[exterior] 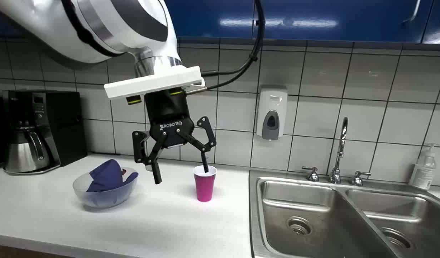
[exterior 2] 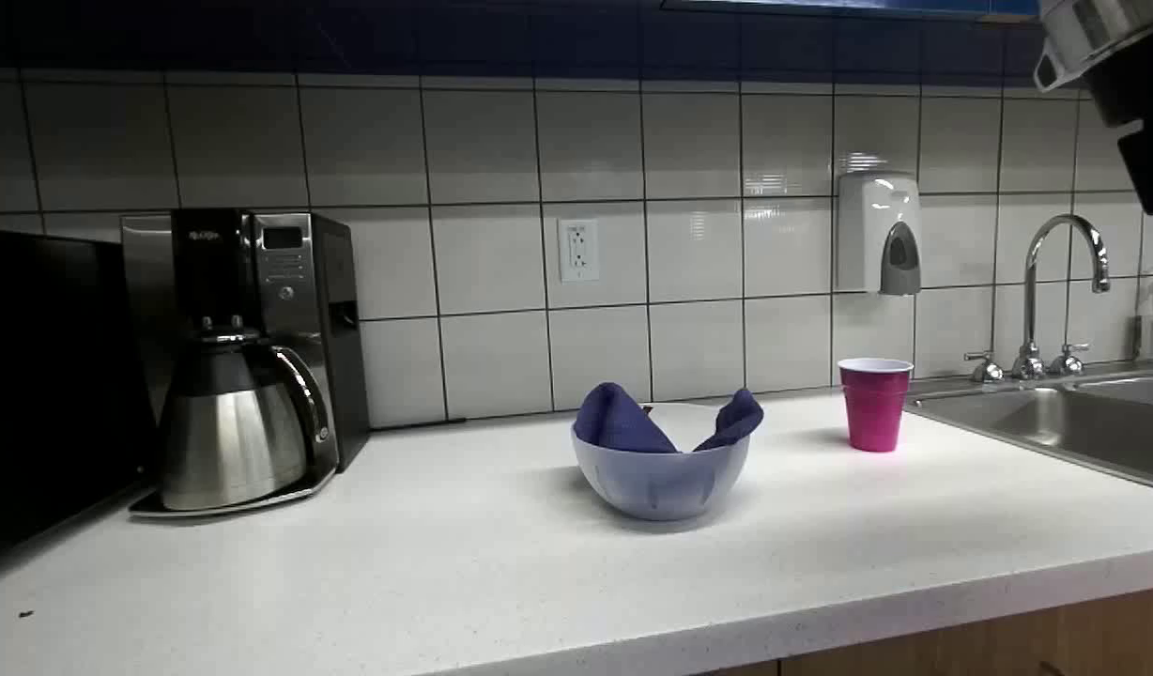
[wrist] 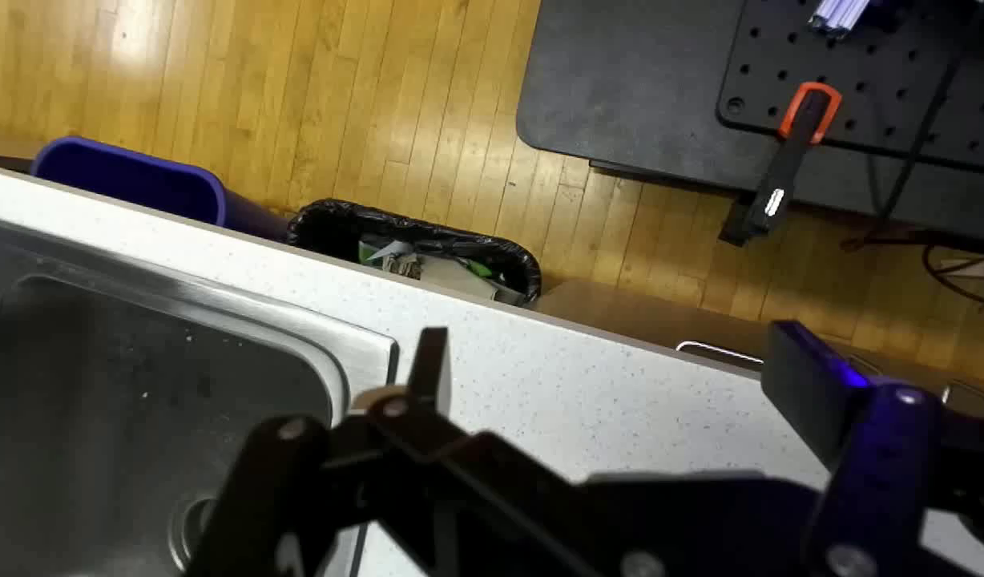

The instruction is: Remove the blue towel from the clear bowl and put it on the countertop

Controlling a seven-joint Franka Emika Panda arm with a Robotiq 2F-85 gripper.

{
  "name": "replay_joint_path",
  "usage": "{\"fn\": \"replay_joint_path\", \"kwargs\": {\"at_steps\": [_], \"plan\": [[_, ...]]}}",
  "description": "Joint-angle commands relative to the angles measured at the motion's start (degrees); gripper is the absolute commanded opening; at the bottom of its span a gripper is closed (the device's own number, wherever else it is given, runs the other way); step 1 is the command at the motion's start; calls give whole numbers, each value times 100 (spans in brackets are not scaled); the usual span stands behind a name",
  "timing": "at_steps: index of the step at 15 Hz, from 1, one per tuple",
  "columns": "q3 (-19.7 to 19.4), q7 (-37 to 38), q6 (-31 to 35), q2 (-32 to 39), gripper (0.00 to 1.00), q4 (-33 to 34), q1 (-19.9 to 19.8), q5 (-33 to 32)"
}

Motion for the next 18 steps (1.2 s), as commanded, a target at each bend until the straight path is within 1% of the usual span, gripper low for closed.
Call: {"fn": "replay_joint_path", "kwargs": {"at_steps": [1,10,12,13,15,18], "plan": [[-51,24,-25,-5,100,8,61,-24],[-51,24,-25,-4,100,7,61,-24],[-2,78,9,140,100,51,80,-74],[4,-8,57,127,100,47,169,-10],[129,55,129,222,100,89,311,-40],[311,175,324,526,100,169,555,-67]]}}
